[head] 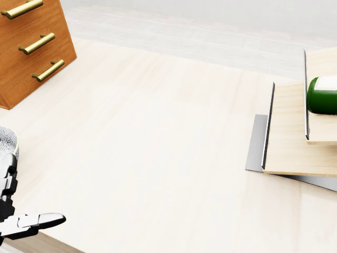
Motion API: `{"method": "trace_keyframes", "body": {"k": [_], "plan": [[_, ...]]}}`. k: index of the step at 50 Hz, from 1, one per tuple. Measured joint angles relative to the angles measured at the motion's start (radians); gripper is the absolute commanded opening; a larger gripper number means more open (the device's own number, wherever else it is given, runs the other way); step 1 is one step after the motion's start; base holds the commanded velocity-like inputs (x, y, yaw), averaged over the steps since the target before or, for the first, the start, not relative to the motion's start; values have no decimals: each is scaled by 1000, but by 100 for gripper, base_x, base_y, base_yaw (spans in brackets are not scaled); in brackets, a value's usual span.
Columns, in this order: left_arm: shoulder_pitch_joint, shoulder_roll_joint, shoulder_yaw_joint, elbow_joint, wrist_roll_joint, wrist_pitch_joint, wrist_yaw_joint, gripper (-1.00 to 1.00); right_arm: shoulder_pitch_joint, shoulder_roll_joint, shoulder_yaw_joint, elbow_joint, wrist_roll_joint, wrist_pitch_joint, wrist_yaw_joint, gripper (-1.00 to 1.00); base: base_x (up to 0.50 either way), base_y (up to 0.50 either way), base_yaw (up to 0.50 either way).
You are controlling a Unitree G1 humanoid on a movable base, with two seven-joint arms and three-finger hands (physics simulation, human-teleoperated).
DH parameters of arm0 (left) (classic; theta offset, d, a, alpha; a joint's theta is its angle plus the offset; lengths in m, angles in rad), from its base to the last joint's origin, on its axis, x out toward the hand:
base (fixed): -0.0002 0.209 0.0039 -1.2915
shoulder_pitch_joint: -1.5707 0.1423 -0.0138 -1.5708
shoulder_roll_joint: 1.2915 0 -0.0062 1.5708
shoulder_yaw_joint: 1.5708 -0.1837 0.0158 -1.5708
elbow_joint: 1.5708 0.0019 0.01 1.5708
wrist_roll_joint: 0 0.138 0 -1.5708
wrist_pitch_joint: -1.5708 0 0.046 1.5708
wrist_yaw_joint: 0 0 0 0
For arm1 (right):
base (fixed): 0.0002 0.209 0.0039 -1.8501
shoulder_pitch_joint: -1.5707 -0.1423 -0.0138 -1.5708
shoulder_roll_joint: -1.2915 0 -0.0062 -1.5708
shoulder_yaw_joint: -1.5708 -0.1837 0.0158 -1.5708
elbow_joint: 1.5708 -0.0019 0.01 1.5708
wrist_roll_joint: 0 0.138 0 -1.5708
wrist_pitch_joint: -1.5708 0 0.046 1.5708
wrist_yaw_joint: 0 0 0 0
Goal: Put the wine bottle on the wine rack.
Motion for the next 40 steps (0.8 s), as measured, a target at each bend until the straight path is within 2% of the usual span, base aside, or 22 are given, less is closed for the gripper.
{"method": "trace_keyframes", "body": {"k": [15, 28, 31, 34, 35, 36, 40], "plan": [[2, -2, -3, -12, 2, 7, 1, 100, 98, -48, -55, -73, 61, 0, -6, 40, 0, 0, 0], [0, -3, -5, -12, 3, 7, 2, 100, 215, -86, -157, -240, 163, 0, -81, 45, 0, 0, 0], [0, -3, -6, -15, 4, 9, 2, 100, 240, -90, -183, -289, 189, 0, -108, 51, 0, 0, 0], [2, -4, -7, -21, 4, 12, 3, 100, 264, -92, -210, -346, 214, 0, -138, 84, 0, 0, 0], [2, -4, -8, -23, 4, 13, 3, 100, 272, -91, -219, -366, 222, 0, -148, 84, 0, 0, 0], [3, -4, -8, -25, 4, 14, 3, 100, 279, -91, -228, -385, 230, 0, -158, 100, 0, 0, 0], [5, -5, -9, -35, 5, 20, 4, 100, 309, -84, -259, -467, 254, 0, -195, 100, 0, 0, 0]]}}
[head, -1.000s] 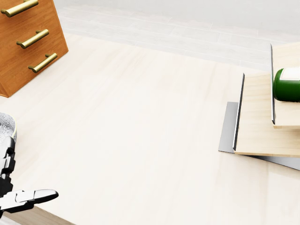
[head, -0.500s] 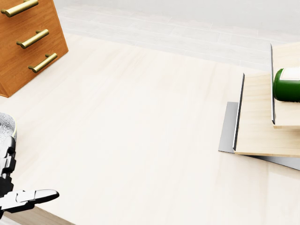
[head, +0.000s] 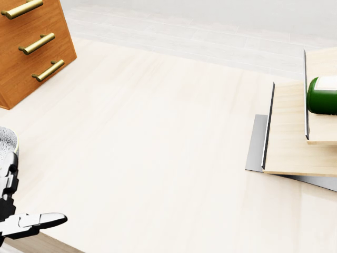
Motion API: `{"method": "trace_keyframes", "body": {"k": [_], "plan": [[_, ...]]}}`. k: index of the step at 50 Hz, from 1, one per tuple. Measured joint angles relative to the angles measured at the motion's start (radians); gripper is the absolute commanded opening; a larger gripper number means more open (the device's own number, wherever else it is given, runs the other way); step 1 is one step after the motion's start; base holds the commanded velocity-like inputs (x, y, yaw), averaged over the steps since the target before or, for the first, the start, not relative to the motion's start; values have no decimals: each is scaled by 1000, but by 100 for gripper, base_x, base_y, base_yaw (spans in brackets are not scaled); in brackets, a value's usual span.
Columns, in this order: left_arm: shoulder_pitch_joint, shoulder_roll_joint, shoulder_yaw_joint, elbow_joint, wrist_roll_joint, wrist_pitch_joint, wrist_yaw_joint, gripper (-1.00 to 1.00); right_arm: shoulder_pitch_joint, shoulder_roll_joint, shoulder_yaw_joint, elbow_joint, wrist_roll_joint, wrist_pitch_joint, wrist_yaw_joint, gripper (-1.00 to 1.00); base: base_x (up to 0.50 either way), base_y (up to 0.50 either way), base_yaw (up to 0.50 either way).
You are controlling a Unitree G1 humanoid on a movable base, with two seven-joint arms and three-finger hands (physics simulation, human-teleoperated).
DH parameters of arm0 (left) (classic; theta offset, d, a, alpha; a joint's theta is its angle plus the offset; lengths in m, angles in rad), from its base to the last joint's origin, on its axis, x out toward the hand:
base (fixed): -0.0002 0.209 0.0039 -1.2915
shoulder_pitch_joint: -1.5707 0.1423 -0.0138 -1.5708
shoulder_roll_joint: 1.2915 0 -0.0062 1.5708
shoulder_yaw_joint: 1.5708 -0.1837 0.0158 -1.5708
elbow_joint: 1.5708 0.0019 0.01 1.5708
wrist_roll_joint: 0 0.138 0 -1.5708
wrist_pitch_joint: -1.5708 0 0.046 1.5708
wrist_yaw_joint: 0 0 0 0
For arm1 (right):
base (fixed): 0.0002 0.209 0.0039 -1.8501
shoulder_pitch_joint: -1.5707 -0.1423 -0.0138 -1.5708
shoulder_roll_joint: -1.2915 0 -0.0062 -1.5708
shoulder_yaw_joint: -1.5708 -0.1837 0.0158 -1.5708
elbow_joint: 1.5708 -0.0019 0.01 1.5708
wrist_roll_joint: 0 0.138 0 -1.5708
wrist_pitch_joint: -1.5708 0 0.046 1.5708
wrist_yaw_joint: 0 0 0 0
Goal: Put the wine bottle on the wine rack.
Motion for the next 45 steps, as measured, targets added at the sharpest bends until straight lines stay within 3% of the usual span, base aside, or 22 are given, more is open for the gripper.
{"method": "trace_keyframes", "body": {"k": [21, 45], "plan": [[9, -9, -4, -45, 5, 3, -2, 100, 70, 74, -103, -453, 77, 0, -172, 100, 0, 0, 0], [8, -12, -5, -28, 9, 2, -11, 100, 128, 78, -244, -774, 68, 0, -245, 100, 0, 0, 0]]}}
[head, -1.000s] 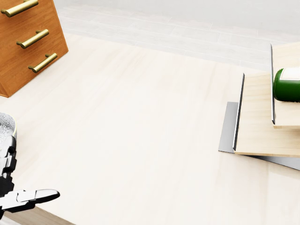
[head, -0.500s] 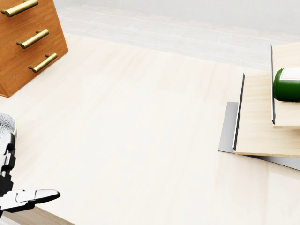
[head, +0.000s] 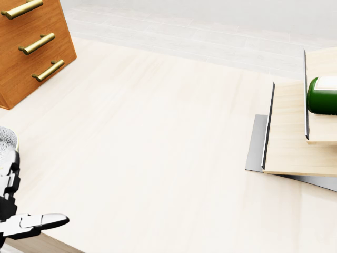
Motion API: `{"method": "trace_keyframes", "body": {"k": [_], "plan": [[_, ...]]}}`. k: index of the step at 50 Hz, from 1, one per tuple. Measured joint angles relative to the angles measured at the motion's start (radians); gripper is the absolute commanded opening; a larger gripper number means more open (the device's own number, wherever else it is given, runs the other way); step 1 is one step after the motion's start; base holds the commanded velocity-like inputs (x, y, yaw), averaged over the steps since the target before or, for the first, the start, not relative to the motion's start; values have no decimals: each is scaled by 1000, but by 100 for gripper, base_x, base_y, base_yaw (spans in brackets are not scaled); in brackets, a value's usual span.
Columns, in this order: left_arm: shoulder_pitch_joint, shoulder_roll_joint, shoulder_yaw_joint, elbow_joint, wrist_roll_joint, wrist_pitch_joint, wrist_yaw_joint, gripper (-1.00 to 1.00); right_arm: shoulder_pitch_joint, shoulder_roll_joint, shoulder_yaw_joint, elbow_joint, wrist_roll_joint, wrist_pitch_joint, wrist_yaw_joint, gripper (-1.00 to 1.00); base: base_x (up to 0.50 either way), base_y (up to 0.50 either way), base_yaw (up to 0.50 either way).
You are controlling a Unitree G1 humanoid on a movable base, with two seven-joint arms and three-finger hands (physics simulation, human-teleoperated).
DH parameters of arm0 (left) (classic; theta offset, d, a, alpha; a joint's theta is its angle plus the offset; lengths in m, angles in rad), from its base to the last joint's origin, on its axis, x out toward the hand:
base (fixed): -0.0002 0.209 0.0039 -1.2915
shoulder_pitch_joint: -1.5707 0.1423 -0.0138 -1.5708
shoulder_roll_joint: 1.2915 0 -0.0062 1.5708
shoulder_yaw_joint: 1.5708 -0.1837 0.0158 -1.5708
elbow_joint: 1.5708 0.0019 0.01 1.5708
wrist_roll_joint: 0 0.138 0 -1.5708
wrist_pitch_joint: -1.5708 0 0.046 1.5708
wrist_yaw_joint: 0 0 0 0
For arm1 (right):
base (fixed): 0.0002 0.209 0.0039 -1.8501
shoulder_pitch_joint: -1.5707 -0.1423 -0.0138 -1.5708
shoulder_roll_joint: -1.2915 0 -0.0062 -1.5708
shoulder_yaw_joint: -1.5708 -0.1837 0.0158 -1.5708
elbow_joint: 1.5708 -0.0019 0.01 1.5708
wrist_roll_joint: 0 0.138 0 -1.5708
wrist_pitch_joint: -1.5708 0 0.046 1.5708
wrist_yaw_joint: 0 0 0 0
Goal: Put the wine bottle on the wine rack.
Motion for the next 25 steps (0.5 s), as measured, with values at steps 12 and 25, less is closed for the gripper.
{"method": "trace_keyframes", "body": {"k": [12, 25], "plan": [[0, 0, -2, 4, 0, 1, 0, 100, 34, 0, -86, -107, 35, 0, -21, 100, 0, 0, 0], [0, -1, -8, -3, 3, 1, 2, 100, 75, -14, -197, -216, 142, 0, -64, 100, 0, 0, 0]]}}
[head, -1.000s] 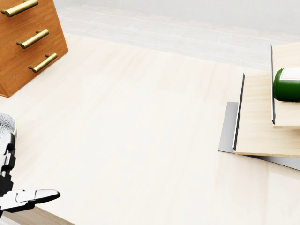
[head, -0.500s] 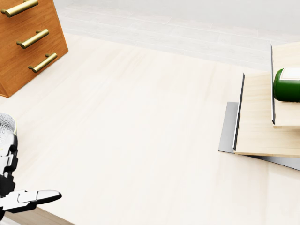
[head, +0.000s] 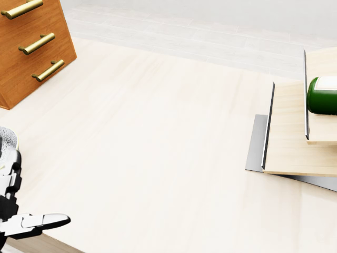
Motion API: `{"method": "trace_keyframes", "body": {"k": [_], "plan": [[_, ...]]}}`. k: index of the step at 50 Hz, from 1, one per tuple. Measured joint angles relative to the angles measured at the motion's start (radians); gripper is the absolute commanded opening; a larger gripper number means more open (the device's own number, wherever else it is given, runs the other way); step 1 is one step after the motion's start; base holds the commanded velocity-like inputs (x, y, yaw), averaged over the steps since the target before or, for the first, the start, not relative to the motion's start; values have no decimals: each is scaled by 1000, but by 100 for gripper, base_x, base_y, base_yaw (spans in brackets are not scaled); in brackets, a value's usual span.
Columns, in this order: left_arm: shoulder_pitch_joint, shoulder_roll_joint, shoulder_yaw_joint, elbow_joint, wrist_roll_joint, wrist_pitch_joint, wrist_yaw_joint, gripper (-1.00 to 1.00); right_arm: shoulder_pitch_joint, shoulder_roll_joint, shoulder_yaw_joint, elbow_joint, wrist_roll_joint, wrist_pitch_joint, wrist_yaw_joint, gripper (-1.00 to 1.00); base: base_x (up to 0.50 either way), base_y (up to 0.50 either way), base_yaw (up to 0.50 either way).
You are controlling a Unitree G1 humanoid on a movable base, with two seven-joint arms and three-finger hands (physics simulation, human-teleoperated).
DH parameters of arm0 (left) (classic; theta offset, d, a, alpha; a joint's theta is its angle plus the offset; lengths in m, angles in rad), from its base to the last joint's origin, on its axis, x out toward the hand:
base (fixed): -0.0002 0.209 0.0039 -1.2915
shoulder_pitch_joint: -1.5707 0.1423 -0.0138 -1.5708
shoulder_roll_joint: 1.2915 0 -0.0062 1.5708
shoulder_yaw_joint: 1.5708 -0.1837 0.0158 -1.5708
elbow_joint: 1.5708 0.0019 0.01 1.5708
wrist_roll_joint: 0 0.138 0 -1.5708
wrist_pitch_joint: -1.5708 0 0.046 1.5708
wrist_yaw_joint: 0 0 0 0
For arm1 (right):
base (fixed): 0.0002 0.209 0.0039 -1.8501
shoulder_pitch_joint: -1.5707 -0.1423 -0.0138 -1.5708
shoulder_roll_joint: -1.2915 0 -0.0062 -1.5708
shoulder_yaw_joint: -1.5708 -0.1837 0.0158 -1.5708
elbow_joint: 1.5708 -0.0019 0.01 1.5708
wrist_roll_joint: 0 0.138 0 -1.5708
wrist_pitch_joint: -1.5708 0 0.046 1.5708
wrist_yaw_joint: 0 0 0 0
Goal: Put the wine bottle on the wine rack.
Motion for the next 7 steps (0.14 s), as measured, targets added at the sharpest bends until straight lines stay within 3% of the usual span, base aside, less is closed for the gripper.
{"method": "trace_keyframes", "body": {"k": [7], "plan": [[1, -1, -1, 0, 0, 0, -1, 100, 21, -18, -60, -46, 85, 0, -40, 100, 0, 0, 0]]}}
